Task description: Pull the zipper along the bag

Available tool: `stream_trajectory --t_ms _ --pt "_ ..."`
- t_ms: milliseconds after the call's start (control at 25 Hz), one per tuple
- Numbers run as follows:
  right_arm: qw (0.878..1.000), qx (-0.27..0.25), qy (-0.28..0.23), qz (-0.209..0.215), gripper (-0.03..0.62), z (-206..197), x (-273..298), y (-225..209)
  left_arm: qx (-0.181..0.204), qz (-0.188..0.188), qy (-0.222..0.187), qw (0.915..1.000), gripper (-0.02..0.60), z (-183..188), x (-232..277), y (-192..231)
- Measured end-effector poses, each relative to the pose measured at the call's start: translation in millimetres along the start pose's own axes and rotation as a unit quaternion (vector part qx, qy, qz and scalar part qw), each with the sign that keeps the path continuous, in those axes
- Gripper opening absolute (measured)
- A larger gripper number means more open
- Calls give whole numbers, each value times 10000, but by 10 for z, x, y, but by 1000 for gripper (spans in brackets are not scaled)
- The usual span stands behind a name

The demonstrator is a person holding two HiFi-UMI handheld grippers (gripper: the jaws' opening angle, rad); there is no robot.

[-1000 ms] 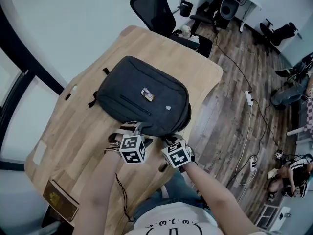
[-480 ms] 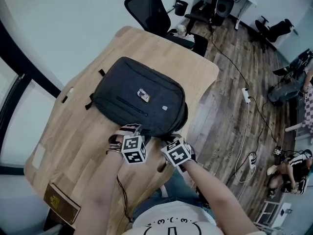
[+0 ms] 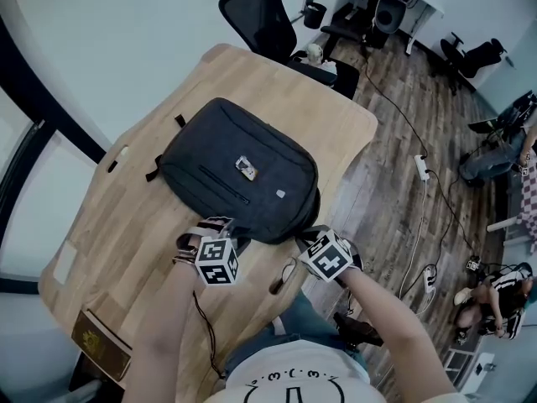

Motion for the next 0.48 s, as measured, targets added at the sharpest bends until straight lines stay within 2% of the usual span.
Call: stream_trajectory --t_ms 160,280,400,480 --pt "9994 -347 71 1 63 -49 -38 -177 -48 57 -53 10000 91 -117 -103 -47" --pt "9968 -747 226 -189 63 -63 25 -309 27 158 -9 9999 91 -148 -126 -86" --pt "9966 -721 251 -309 69 -94 47 -486 -12 237 45 9997 90 -141 -126 -109" --pt "9972 -691 233 -182 64 -89 62 -512 -175 297 150 9993 92 -141 -127 -109"
Point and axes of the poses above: the fingertips, and each gripper's own axes: x forward along the fingers, y to its left, z out of its top, the point moved 10 cm from there along -x, backward along the fingers, and after that the axes turned 9 degrees about -x, right-handed, at the moved point
